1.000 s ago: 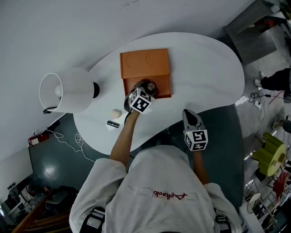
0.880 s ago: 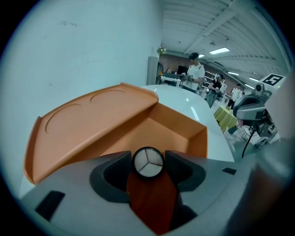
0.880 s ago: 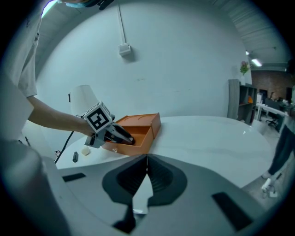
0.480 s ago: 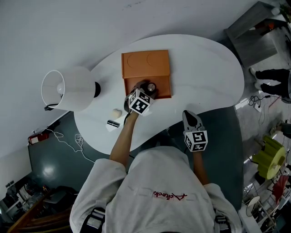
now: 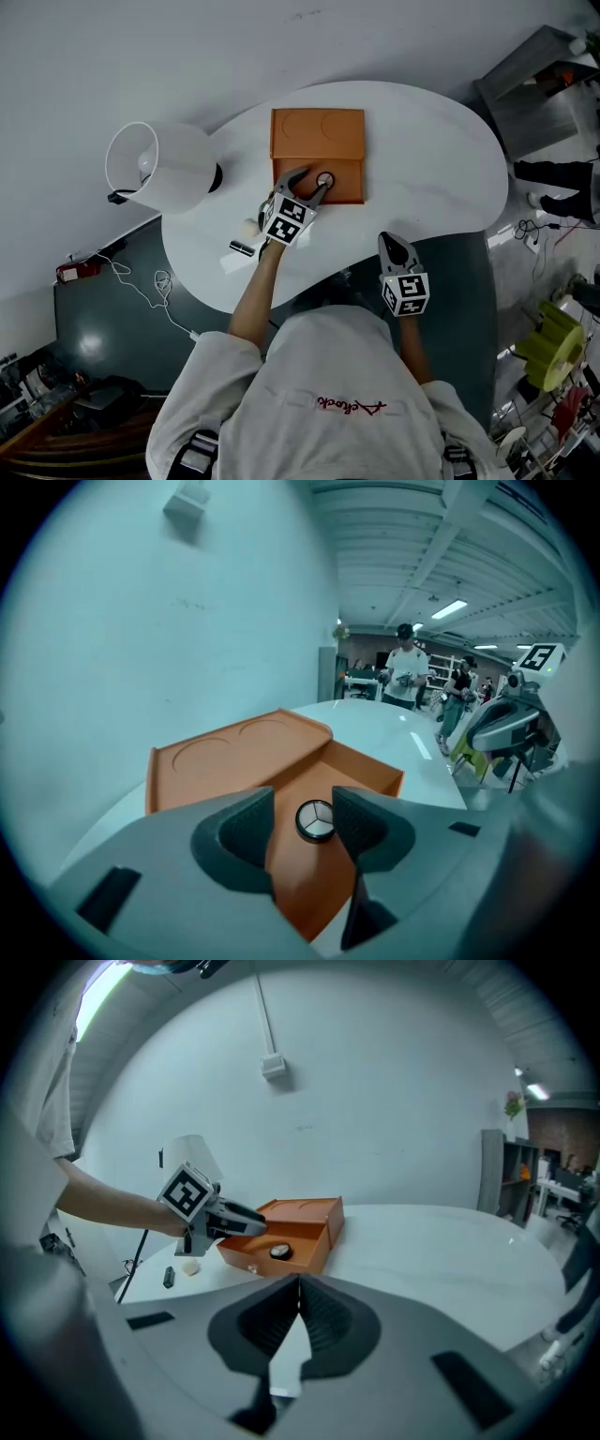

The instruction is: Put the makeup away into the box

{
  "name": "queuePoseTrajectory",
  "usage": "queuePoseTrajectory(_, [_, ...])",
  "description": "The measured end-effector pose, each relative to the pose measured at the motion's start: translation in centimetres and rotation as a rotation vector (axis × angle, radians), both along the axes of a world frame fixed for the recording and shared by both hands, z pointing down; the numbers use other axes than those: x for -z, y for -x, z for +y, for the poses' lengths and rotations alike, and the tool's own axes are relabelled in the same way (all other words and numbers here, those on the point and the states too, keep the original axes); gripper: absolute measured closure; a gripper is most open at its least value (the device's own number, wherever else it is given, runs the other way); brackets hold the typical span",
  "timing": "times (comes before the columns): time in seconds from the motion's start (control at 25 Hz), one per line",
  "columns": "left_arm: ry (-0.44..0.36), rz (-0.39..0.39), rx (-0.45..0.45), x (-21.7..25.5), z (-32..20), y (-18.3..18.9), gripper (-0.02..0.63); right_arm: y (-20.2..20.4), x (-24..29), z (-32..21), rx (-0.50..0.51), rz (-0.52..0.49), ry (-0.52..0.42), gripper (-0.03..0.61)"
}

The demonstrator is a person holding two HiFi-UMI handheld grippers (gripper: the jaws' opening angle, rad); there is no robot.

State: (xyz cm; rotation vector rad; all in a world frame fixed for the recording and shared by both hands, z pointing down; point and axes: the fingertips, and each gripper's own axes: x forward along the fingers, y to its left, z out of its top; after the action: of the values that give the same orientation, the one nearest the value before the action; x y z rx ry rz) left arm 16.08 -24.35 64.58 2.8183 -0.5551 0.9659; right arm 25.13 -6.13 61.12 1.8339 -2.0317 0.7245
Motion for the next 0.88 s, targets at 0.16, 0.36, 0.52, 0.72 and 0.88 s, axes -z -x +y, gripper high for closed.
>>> queuePoseTrajectory(0.16, [-0.068,0.049,0.043,1.9,0.1,1.9,0.582,1.3,0.4,-0.1,0.034,0.005,-0.012,0.558])
queuePoseTrajectory(0.36, [-0.091,0.086,0.096,3.3,0.5,4.4,0.594,3.1,0.9,-0.3,0.079,0.006,-0.027,0.558])
queuePoseTrajectory(0.52, [-0.086,0.123,0.172,4.0,0.8,7.7,0.594,4.9,1.0,-0.8,0.126,0.0,-0.034,0.558])
queuePoseTrajectory(0.72, [-0.089,0.119,0.291,4.0,1.3,13.7,0.594,8.2,1.0,-2.0,0.219,-0.005,-0.041,0.558])
queuePoseTrajectory(0.88, [-0.093,0.101,0.398,3.8,2.0,19.5,0.594,11.7,1.1,-3.3,0.321,-0.007,-0.045,0.558])
